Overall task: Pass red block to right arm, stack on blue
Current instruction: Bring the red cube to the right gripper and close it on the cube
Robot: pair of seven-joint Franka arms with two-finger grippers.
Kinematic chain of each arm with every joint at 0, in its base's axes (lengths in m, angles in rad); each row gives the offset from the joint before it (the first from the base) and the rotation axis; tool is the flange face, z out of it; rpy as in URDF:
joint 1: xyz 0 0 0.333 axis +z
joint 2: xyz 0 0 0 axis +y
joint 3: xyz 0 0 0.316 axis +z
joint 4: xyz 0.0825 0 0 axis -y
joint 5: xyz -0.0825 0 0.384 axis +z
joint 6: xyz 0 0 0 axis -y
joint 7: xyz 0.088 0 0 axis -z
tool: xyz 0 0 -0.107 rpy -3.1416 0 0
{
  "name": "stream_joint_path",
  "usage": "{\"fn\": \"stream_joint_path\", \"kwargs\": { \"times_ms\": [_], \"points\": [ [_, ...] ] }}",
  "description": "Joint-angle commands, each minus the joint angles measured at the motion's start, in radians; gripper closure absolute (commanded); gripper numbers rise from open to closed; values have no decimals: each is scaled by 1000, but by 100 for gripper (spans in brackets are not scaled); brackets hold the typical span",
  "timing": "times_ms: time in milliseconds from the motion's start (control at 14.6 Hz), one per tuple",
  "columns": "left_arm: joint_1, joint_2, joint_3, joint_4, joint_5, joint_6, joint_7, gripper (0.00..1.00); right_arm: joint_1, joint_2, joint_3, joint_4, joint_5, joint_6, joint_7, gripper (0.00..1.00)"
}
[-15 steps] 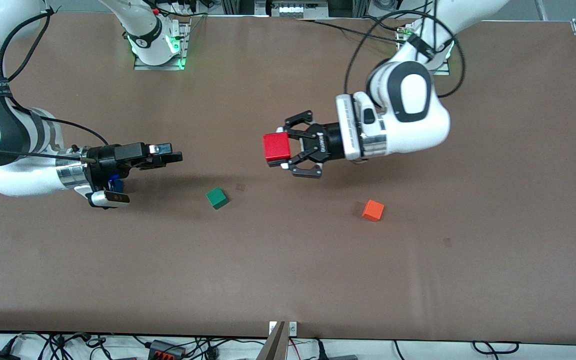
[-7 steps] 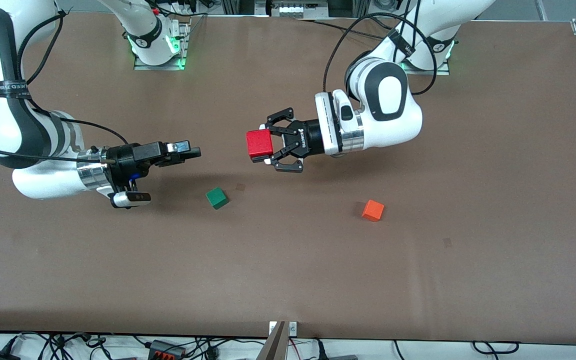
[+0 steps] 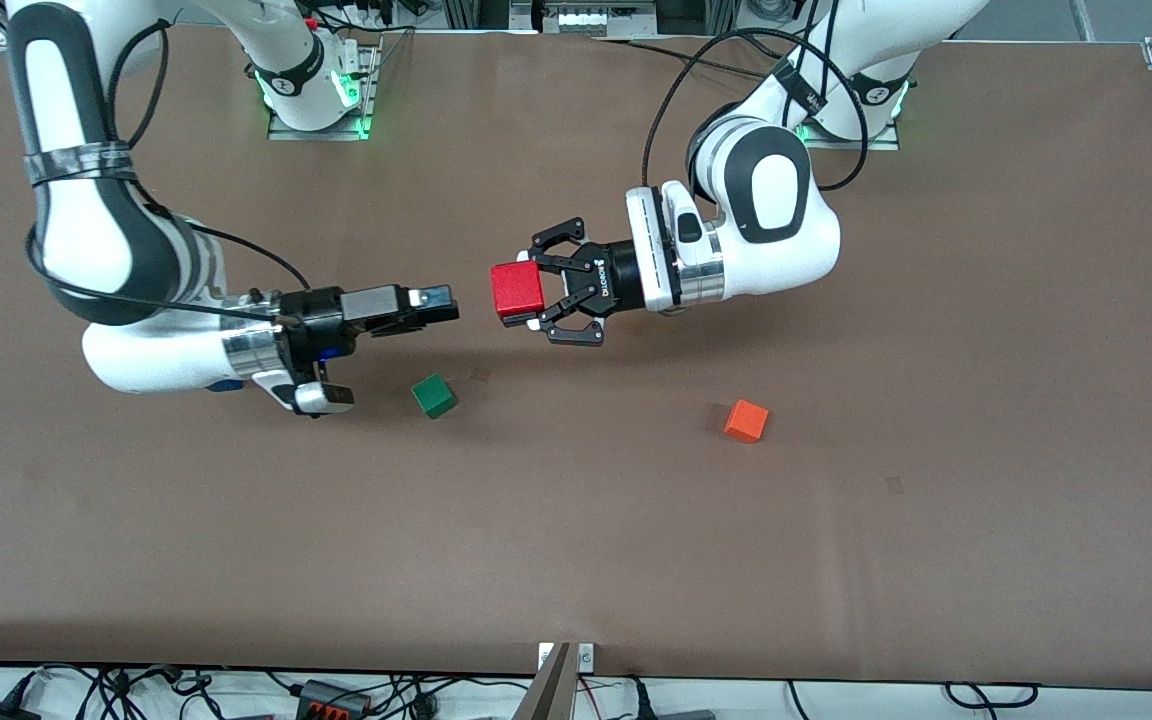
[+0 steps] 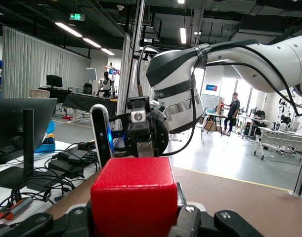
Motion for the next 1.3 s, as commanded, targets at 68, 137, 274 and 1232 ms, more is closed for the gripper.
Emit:
{"fn": "stream_joint_path", "kwargs": {
  "times_ms": [68,137,274,1232],
  "points": [
    [-10,11,-7,23,-39,41,69,94,57,17,-5,48,39,65,58,0],
    [-9,11,-7,23,-39,41,69,94,66,17,-5,51,44,84,69,0],
    [-7,11,-5,21,-39,41,69,94,82,19,-5,59,47,107,77,0],
    [-6,11,-7,21,-39,41,69,94,115,19,-5,56,49,136,72,7]
  ]
}}
